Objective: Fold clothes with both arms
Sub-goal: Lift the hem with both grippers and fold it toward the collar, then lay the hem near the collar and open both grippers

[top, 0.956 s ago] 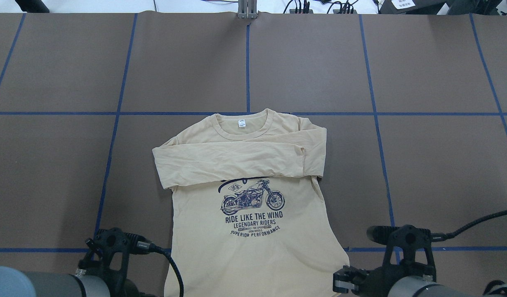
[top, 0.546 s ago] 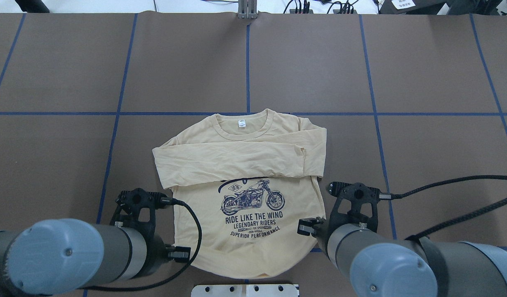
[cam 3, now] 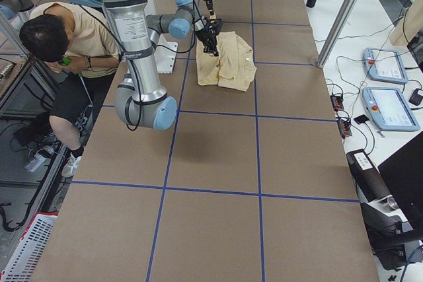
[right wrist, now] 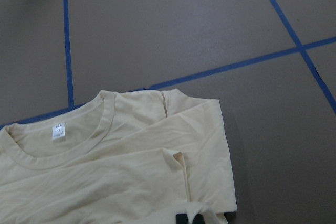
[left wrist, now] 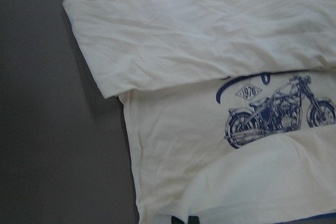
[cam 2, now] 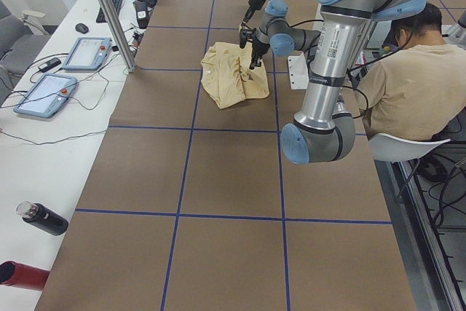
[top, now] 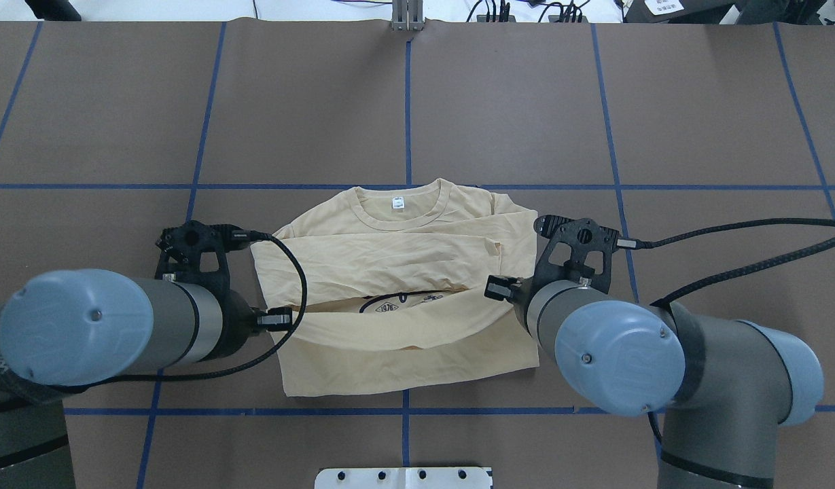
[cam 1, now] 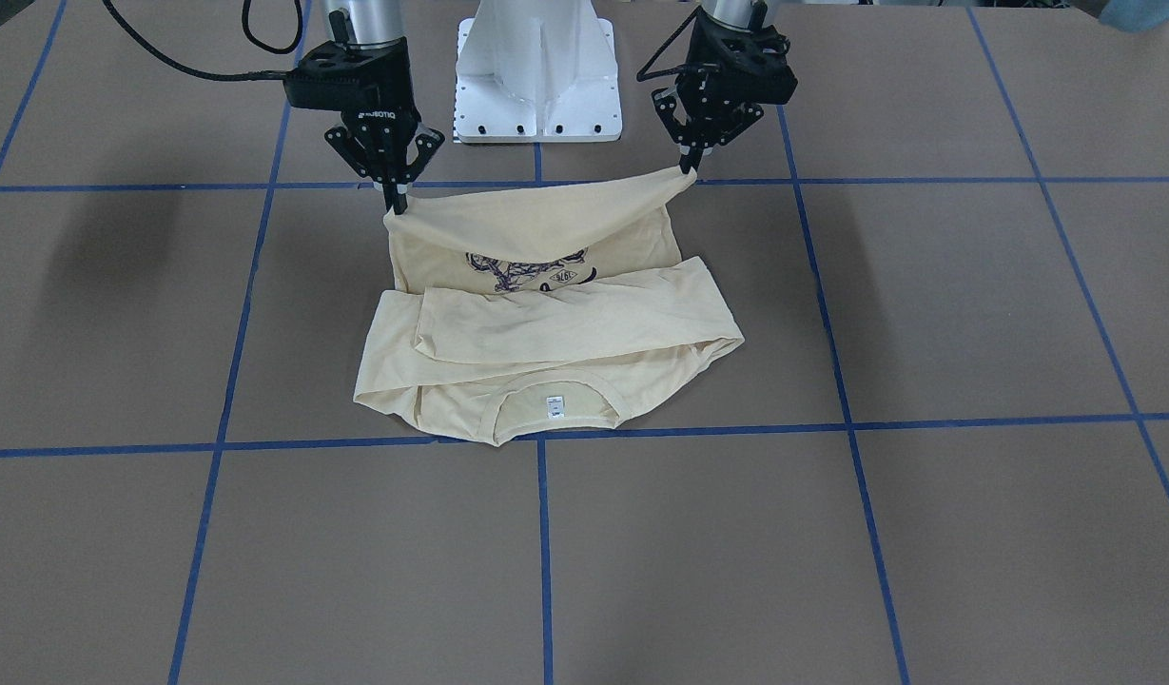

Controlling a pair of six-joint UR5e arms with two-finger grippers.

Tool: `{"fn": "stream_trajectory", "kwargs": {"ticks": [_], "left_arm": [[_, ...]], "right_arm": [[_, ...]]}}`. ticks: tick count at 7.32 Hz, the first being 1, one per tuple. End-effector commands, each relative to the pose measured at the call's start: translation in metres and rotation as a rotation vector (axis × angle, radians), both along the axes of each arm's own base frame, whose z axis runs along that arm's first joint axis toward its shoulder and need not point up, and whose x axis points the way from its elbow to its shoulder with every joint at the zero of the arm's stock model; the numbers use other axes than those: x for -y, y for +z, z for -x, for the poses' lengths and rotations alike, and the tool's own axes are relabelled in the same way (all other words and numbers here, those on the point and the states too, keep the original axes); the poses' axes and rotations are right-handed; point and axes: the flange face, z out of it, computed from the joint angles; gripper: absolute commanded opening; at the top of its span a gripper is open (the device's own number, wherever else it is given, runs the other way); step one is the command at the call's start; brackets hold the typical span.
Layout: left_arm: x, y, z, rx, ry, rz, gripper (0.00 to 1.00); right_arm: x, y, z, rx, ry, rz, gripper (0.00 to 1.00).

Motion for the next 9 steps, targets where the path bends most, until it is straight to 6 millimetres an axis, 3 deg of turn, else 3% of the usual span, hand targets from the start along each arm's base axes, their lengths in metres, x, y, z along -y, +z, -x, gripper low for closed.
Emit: {"fn": "stream_trajectory", "kwargs": {"ticks": [1,2,5,6,7,8,9], "left_arm": [[0.038,-0.001,-0.001,0.031,-0.063,-0.037,0.0],[0.057,-0.001,-0.024,0.043,-0.077,-0.041,0.0],[0.107,0.05,-0.07,0.081,-0.133,-0.102,0.0],[0.119,0.069,-0.081,0.085,-0.14,-0.102,0.0],[0.126,0.073,-0.079,0.093,-0.138,-0.118,0.0],[0.132,0.075,-0.074,0.117,-0.118,-0.152,0.0],[0.14,0.084,-0.074,0.137,-0.123,-0.146,0.0]], "right_arm": [[0.051,0.003,0.007,-0.057,0.049,-0.017,0.0],[0.072,0.007,0.017,-0.078,0.064,-0.006,0.0],[0.121,0.045,0.05,-0.06,0.084,-0.021,0.0],[0.134,0.04,0.064,-0.064,0.09,-0.019,0.0],[0.151,0.033,0.079,-0.075,0.098,-0.009,0.0],[0.159,0.04,0.083,-0.086,0.091,0.012,0.0],[0.165,0.043,0.079,-0.082,0.093,0.024,0.29]]}}
